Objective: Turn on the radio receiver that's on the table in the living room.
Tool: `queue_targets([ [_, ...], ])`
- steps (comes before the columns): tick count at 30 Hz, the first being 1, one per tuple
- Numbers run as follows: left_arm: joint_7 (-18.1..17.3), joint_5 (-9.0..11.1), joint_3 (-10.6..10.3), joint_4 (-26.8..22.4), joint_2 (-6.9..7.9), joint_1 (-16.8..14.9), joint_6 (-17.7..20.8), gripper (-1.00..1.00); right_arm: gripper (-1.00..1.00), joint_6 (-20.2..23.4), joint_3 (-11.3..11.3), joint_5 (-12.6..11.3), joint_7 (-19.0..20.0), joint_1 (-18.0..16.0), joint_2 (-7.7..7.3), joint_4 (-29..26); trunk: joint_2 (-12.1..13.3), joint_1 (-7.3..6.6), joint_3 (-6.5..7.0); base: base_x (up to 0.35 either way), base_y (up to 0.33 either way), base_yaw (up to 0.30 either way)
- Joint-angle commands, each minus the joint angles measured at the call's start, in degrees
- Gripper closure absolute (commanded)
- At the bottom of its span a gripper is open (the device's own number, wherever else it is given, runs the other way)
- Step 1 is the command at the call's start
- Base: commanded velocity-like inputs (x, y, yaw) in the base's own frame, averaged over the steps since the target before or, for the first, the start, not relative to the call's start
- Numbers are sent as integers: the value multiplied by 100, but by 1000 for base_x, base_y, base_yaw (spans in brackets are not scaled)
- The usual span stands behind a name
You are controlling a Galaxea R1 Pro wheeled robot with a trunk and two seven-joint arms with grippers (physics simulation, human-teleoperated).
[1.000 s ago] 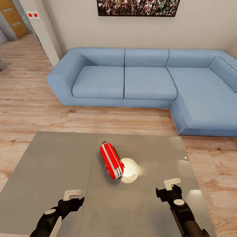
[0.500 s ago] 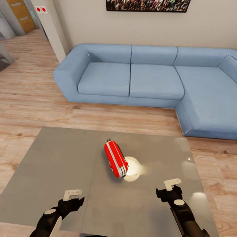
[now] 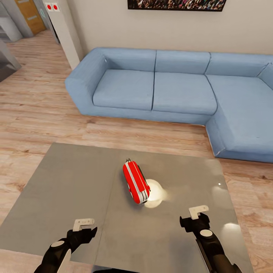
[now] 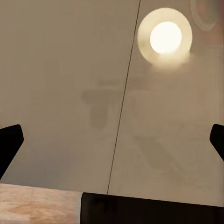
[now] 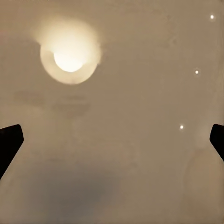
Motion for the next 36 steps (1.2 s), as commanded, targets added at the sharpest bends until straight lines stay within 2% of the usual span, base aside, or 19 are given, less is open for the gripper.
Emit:
queue_targets([
  [1,0,0,0,0,0,0,0,-100,-100,1,-2,-1,0,0,1,-1,0,0,0,0,0,6],
  [12,3,0,1,0,0,0,0,-100,-100,34,-26,-43,16,0,-7,-31,0,0,-23,0,0,24],
  [23,8,0,2,0,0,0,0,-100,-100,56,-53,-58,24,0,-5,-41,0,0,-117,0,0,76],
  [36,9,-8,-7,8,-87,0,5,-100,-100,5,-53,-58,27,0,-5,-45,0,0,-237,0,0,5],
])
